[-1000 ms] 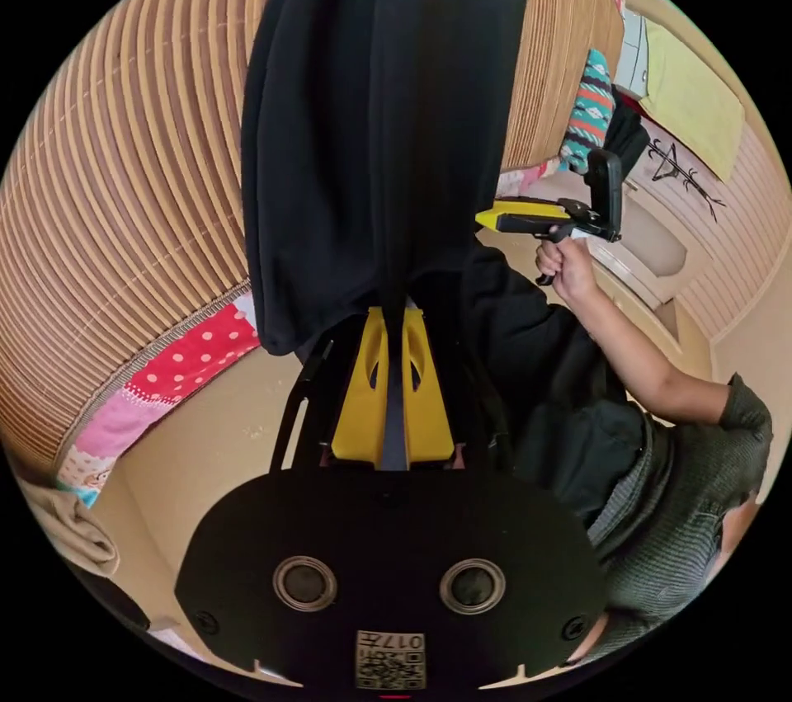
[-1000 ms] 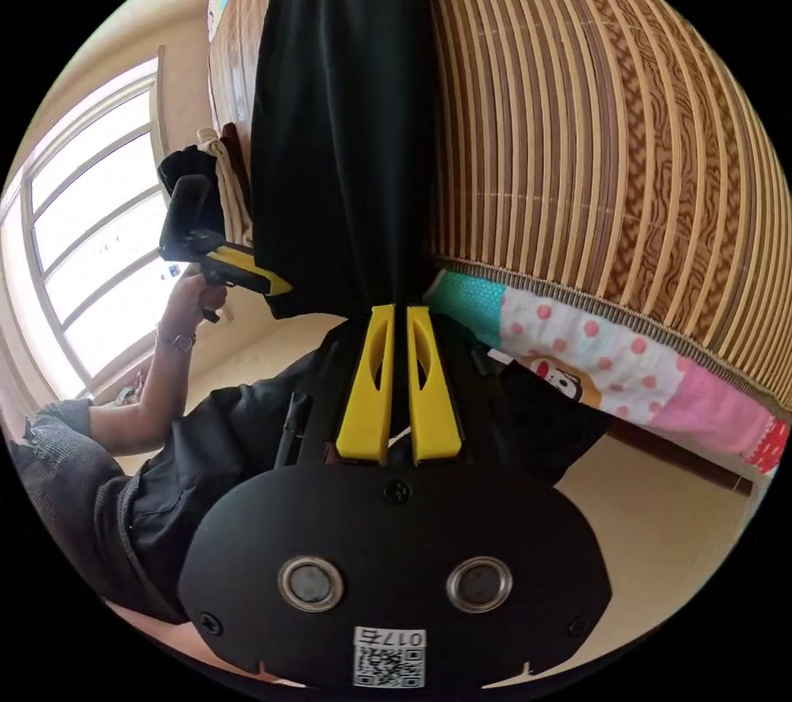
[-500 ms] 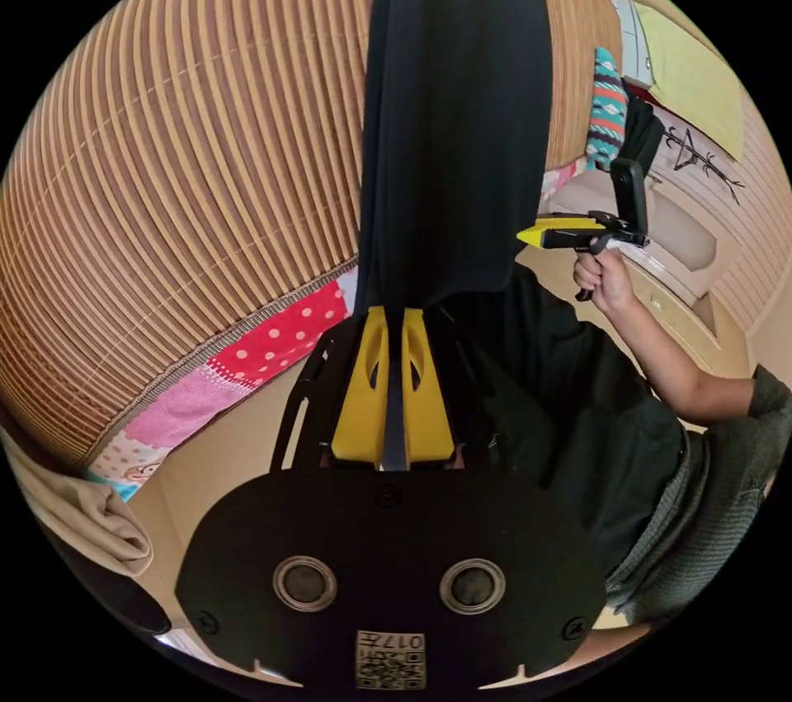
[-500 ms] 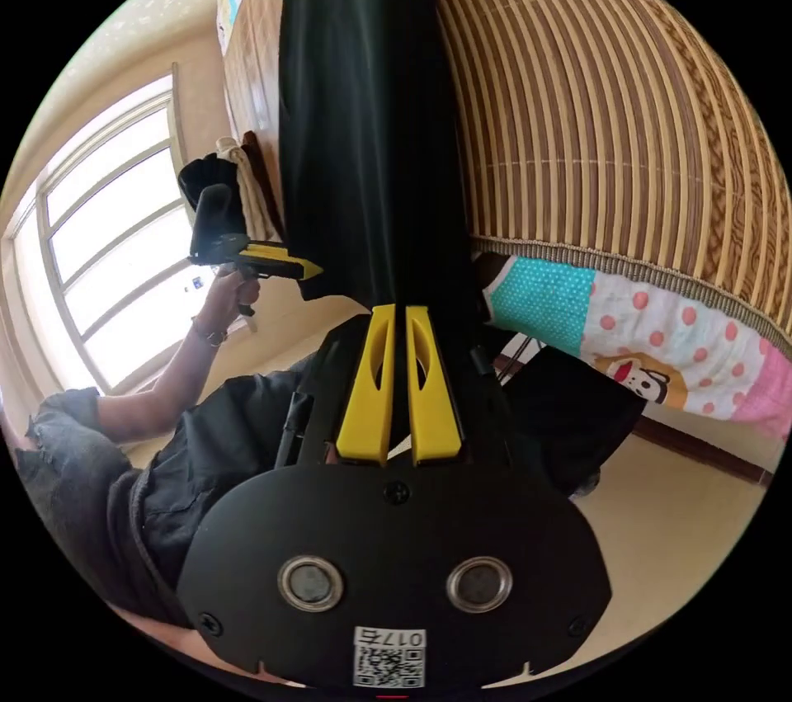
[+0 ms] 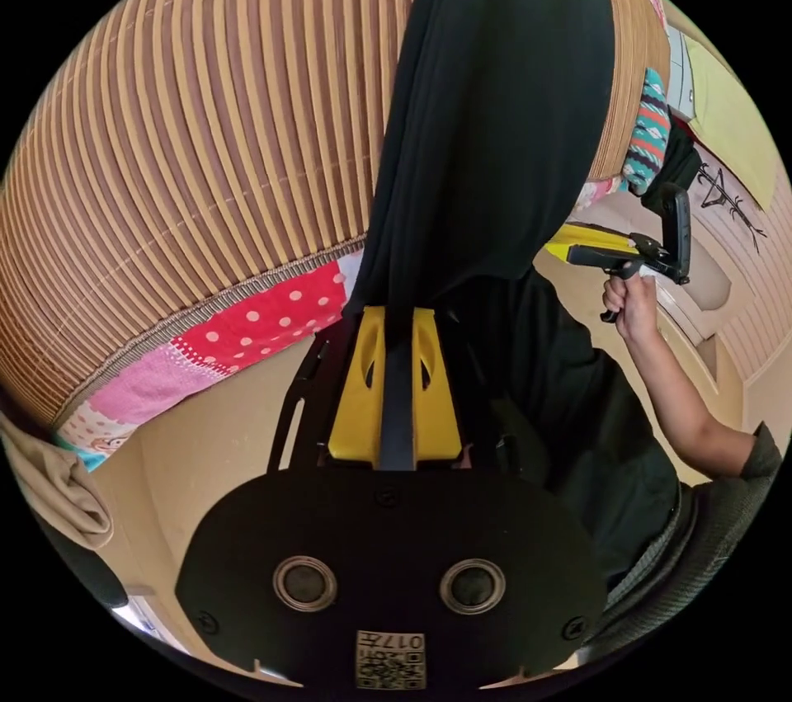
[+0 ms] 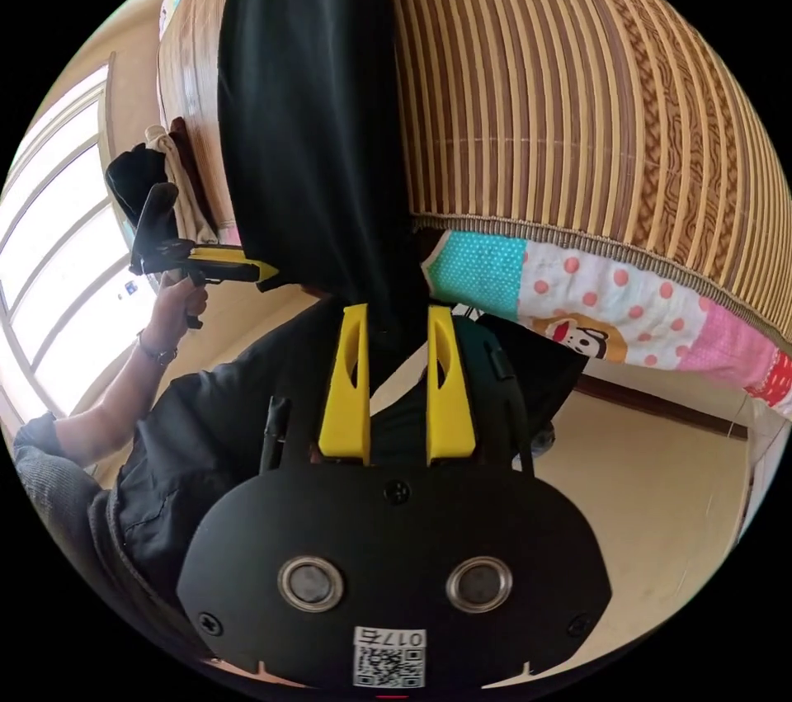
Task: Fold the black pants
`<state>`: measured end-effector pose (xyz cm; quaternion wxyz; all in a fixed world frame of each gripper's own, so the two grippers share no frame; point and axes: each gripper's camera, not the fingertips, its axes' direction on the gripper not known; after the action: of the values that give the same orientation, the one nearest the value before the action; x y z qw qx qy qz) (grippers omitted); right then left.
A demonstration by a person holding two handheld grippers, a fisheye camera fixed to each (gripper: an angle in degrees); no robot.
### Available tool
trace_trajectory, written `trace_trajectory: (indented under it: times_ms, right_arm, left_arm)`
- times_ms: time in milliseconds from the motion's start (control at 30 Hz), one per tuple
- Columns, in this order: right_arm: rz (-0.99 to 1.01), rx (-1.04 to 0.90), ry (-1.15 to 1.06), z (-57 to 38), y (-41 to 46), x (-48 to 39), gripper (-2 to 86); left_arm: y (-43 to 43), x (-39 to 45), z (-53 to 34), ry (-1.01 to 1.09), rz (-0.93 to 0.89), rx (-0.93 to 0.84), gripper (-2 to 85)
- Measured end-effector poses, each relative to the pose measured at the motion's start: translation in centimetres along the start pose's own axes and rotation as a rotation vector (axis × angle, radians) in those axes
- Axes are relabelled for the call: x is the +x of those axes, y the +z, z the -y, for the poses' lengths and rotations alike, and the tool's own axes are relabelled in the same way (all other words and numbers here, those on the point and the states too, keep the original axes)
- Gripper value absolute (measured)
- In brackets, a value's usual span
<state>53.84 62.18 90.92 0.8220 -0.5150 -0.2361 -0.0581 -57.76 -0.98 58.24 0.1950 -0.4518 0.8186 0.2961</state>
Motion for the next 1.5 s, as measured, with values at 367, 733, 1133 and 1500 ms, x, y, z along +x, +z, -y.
trace_trajectory:
  times_ms: [367, 733, 1133, 1500]
  right_arm:
    - [0.144, -0.03, 0.031, 1.3, -0.9, 4.9, 17.4]
    - [0.341, -0.215, -0.223, -3.6, -6.9, 7.9, 3.4]
    - [1.378, 0.211, -0.623, -7.6, -20.9, 10.6, 2.4]
    - [1.032, 0.518, -0.256, 11.3, -33.4, 15.7, 20.5]
  left_arm:
    - [-7.9, 3.1, -0.5, 0.071, -0.028, 0.281, 10.8]
    - [-7.5, 7.0, -1.9, 0.266, -0.3, -0.077, 4.0]
    - [-20.0, 14.1, -1.3, 0.537, -1.131, 0.079, 4.1]
    - [-31.6, 10.8, 11.0, 0.001, -0.999, 0.733, 14.2]
